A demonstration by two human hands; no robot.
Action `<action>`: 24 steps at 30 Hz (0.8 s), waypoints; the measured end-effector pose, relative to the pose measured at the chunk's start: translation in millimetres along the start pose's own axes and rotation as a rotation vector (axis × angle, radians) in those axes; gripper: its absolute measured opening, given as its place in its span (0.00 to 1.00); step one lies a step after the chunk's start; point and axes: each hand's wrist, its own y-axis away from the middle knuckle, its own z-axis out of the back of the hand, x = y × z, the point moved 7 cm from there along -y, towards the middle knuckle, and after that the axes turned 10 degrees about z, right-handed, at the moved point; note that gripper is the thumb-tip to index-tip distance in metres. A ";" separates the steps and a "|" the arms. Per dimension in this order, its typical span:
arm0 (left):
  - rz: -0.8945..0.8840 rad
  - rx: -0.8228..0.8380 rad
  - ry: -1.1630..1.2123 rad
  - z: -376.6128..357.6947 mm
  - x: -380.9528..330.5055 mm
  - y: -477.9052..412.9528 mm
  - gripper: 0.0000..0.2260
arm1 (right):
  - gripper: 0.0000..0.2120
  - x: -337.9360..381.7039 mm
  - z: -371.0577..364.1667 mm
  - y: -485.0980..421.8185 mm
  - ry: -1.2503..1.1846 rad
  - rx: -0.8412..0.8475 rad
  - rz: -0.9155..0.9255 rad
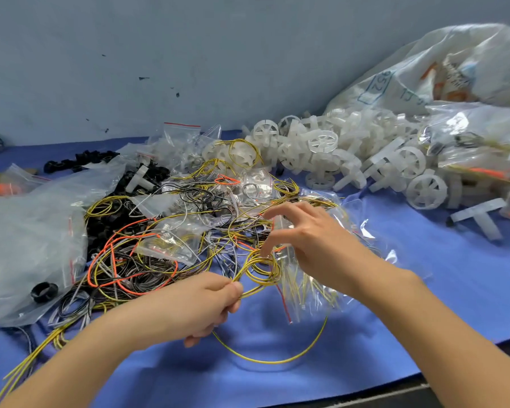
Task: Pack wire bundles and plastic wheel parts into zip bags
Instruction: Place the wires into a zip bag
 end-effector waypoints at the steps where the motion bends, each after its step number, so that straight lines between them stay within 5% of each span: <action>1: 0.002 0.008 -0.001 -2.9 -1.1 -1.8 0.15 | 0.24 -0.7 -2.5 0.3 0.034 0.023 0.003; 6: -0.052 -0.081 -0.135 -5.2 -11.5 0.6 0.17 | 0.09 -5.9 5.8 0.6 0.045 -0.040 -0.019; 12: -0.288 -0.362 -0.794 6.6 -83.9 10.3 0.14 | 0.13 12.3 25.6 -4.4 -0.082 -0.274 -0.001; 15: -0.524 -0.553 -1.224 -1.8 -119.1 15.6 0.05 | 0.08 16.8 33.0 -3.1 -0.150 -0.415 -0.033; 17: -0.702 -0.664 -1.470 -7.8 -128.8 20.4 0.09 | 0.06 10.7 40.2 2.4 -0.205 -0.531 -0.099; 20: -0.842 -0.523 -1.507 -11.8 -129.1 17.9 0.13 | 0.07 5.8 47.5 8.3 -0.215 -0.629 -0.141; 24: -0.443 -0.185 -1.233 -15.8 -117.4 -17.7 0.12 | 0.07 19.6 40.9 3.4 -0.153 -0.584 -0.058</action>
